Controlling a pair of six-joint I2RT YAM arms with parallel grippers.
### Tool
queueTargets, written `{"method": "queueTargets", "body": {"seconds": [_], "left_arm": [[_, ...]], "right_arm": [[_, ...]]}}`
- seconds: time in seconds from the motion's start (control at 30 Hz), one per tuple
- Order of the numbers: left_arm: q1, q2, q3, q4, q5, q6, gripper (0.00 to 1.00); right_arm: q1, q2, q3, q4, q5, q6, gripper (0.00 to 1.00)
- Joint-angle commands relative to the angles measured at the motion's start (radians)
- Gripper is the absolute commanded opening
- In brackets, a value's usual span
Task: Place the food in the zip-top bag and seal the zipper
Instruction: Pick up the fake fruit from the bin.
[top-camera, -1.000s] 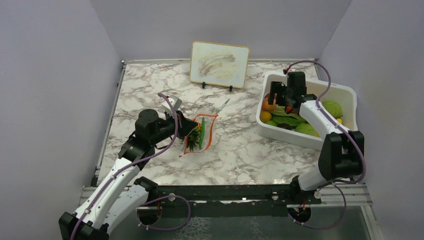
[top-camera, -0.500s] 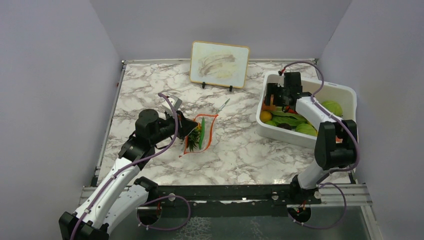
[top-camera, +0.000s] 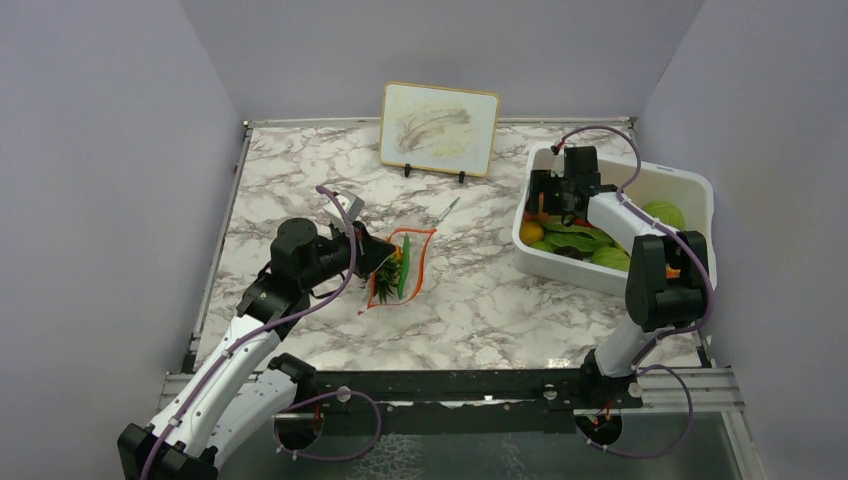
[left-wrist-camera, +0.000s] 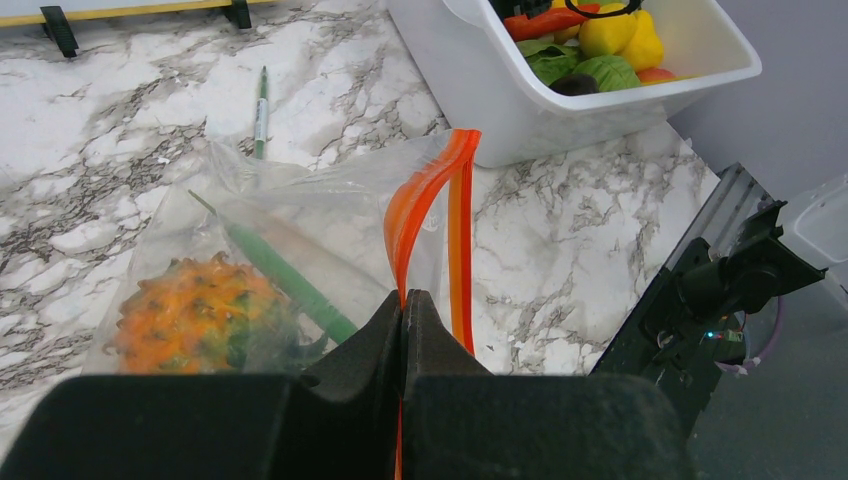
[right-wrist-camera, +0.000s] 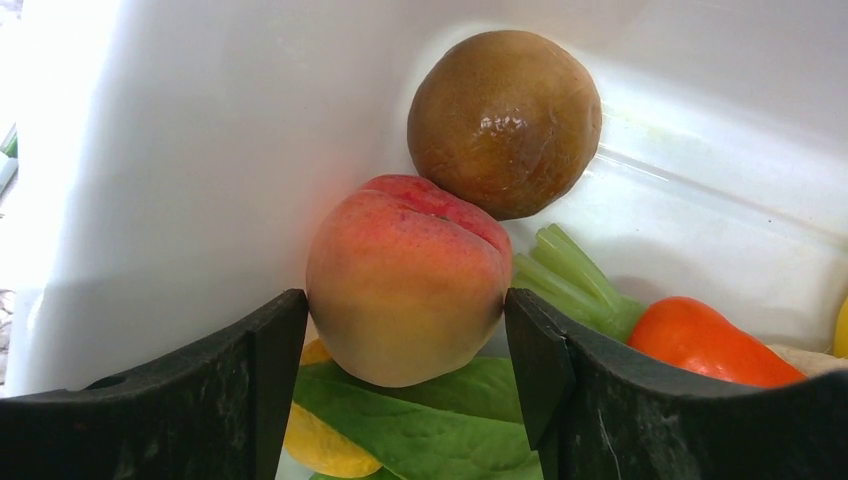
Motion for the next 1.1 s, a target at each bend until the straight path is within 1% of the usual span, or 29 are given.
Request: {"method": "queueTargets", "body": {"seconds": [0.0, 0.4, 0.57, 0.8, 1.07], "left_arm": [[0.001, -0.004, -0.003, 0.012, 0.002, 0.016, 0.00], [0.002, -0.006, -0.002, 0.011, 0.004, 0.013, 0.00], [0.002, -0.005, -0.003, 0.011, 0.001, 0.013, 0.00], [0.002, -0.002, -0.003, 0.012, 0.000, 0.012, 0.00], [0.002, 0.002, -0.003, 0.012, -0.002, 0.010, 0.00]], "right_arm": [[-0.007, 0.001, 0.024, 0.032, -0.025, -0.022, 0.70], [-0.007, -0.029, 0.014, 0.026, -0.009, -0.026, 0.58], [-0.007, -0.061, 0.002, 0.033, -0.011, -0.023, 0.55], [-0.007, -0.146, -0.028, 0.021, 0.005, -0.002, 0.51], [-0.005, -0.266, -0.039, -0.048, 0.009, 0.014, 0.49]]}}
